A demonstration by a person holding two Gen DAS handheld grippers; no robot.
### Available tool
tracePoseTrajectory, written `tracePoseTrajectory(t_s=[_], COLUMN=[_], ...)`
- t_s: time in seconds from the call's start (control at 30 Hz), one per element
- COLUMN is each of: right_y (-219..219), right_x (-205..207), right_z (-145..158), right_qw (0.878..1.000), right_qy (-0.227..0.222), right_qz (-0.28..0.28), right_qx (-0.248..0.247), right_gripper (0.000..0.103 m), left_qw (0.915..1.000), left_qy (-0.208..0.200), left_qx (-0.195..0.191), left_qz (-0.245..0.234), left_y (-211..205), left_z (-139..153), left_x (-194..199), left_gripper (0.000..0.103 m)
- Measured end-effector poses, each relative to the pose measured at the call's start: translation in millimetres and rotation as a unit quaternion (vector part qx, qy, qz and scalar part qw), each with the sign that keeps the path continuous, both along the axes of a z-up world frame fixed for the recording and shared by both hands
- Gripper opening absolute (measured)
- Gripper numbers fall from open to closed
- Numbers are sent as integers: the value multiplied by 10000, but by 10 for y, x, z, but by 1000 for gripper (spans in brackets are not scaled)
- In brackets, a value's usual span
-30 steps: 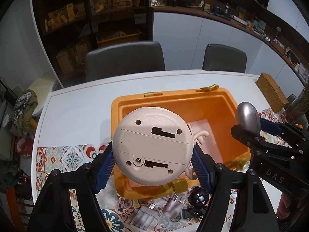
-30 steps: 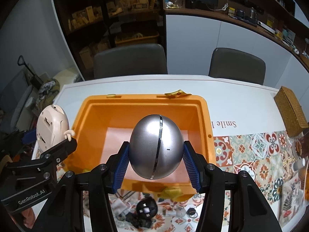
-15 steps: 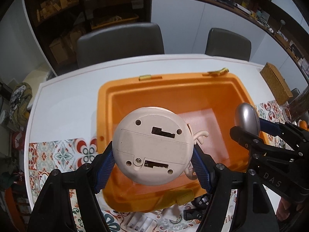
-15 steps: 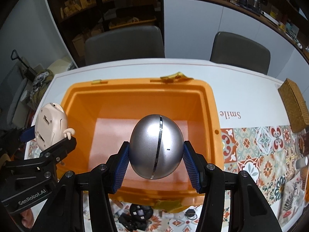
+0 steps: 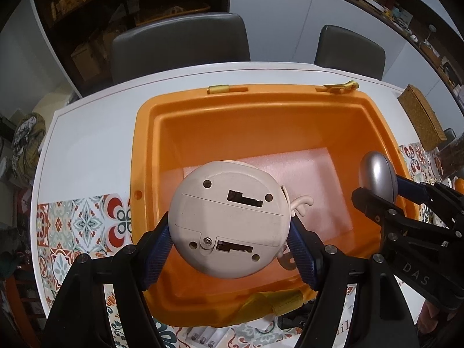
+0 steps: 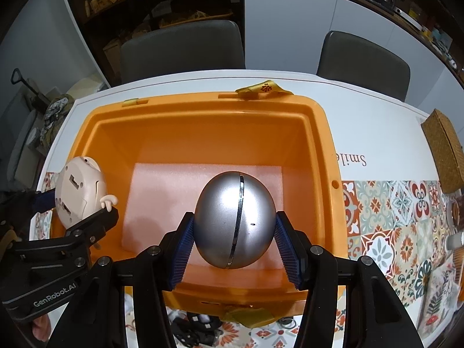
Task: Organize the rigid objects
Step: 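Lower both held objects into the crate and open both tools, then withdraw both tools and move toward the black gadget and white adapter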
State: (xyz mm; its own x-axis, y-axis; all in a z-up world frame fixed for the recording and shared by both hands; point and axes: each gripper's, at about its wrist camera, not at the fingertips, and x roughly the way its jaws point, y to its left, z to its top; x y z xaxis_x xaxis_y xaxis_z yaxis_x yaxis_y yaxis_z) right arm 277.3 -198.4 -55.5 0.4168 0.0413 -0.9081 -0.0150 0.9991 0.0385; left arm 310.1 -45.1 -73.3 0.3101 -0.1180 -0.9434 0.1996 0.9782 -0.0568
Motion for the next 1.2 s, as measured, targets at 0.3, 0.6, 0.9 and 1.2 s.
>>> tracePoseTrajectory(t_s=[0.3,0.6,0.9,1.2], right_y=[3,-17,61,148], right_x=[42,-9,-275,-601], right_z=[-18,25,245,426], right_qw=[10000,9998,9993,9978], right_qy=[48,-40,-340,-644], right_qz=[-31,-184,-149,-162], right_qx=[3,-31,-37,-19], right_gripper=[55,67,67,72], left_qw=[9992,9963,9958,9941], left_qy=[-326,-726,-778,-966], left_qx=[237,403,256,268], left_qz=[2,196,406,425], left_y=[-31,83,250,327], left_z=[161,396,503,653], left_x=[-48,-204,-405,-631], left_gripper=[86,88,88,97])
